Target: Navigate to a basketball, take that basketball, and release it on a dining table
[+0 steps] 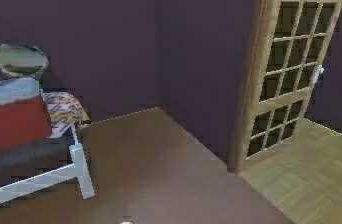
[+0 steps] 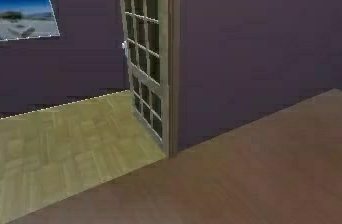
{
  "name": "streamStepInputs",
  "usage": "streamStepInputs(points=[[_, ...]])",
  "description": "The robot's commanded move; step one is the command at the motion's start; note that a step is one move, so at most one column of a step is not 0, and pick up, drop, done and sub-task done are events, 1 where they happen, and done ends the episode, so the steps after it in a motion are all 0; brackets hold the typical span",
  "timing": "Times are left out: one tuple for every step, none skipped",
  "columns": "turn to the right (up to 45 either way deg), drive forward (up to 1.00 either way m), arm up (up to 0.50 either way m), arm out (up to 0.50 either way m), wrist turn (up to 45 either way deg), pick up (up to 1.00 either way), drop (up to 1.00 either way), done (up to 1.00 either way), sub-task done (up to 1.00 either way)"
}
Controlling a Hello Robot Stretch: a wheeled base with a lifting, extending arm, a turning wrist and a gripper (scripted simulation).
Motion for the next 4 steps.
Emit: streamStepInputs(points=[[-45.0,0.00,0.00,0.00,0.0,0.00,0.00,0.00,0.00],[-45.0,0.00,0.00,0.00,0.0,0.00,0.00,0.00,0.00],[-30.0,0.00,0.00,0.00,0.0,0.00,0.00,0.00,0.00],[0.0,0.90,0.00,0.00,0.0,0.00,0.00,0.00,0.00]])
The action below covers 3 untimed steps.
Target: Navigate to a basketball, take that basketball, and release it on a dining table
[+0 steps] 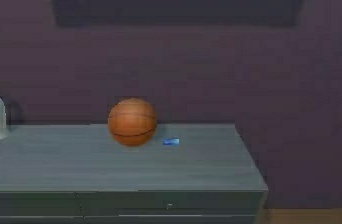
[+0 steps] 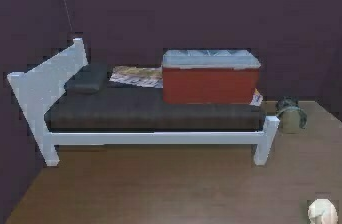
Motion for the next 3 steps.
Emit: streamStepInputs(points=[[-45.0,0.00,0.00,0.00,0.0,0.00,0.00,0.00,0.00],[-45.0,0.00,0.00,0.00,0.0,0.00,0.00,0.00,0.00],[-12.0,0.00,0.00,0.00,0.0,0.00,0.00,0.00,0.00]])
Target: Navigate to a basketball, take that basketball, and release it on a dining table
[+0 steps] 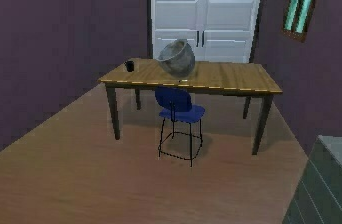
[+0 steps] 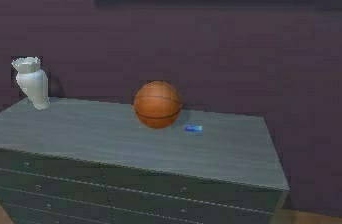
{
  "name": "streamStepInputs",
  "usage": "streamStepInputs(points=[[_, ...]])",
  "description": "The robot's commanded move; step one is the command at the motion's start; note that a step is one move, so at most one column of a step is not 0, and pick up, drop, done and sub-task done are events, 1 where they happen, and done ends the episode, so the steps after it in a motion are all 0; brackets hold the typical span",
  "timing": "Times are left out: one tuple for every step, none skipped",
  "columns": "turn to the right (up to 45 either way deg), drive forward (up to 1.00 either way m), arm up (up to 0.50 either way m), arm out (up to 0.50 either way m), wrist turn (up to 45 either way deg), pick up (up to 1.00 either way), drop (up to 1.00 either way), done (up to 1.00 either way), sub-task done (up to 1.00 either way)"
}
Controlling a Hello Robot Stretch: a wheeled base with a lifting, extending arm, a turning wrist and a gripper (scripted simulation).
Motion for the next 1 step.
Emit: streamStepInputs(points=[[0.0,0.00,0.50,0.00,0.0,0.00,0.00,0.00,0.00]])
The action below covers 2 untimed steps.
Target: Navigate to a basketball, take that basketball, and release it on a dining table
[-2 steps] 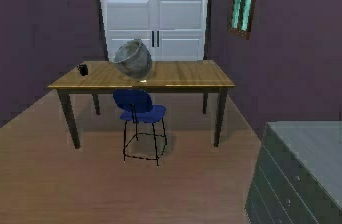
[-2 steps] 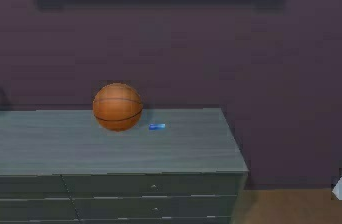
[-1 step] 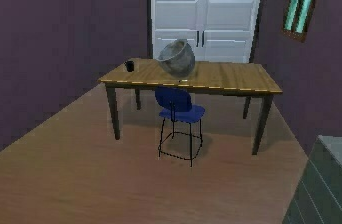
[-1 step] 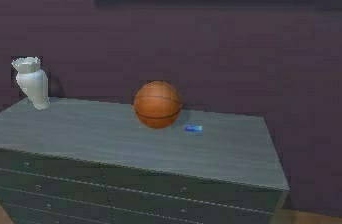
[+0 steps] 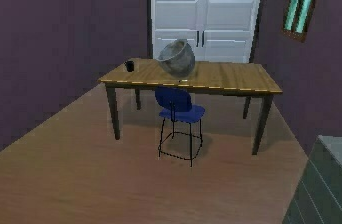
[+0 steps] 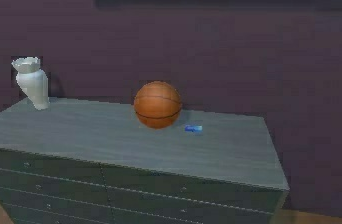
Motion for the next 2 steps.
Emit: streamStepInputs(points=[[0.0,0.00,0.38,0.00,0.0,0.00,0.00,0.00,0.00],[0.0,0.00,0.00,0.48,0.0,0.00,0.00,0.00,0.00]])
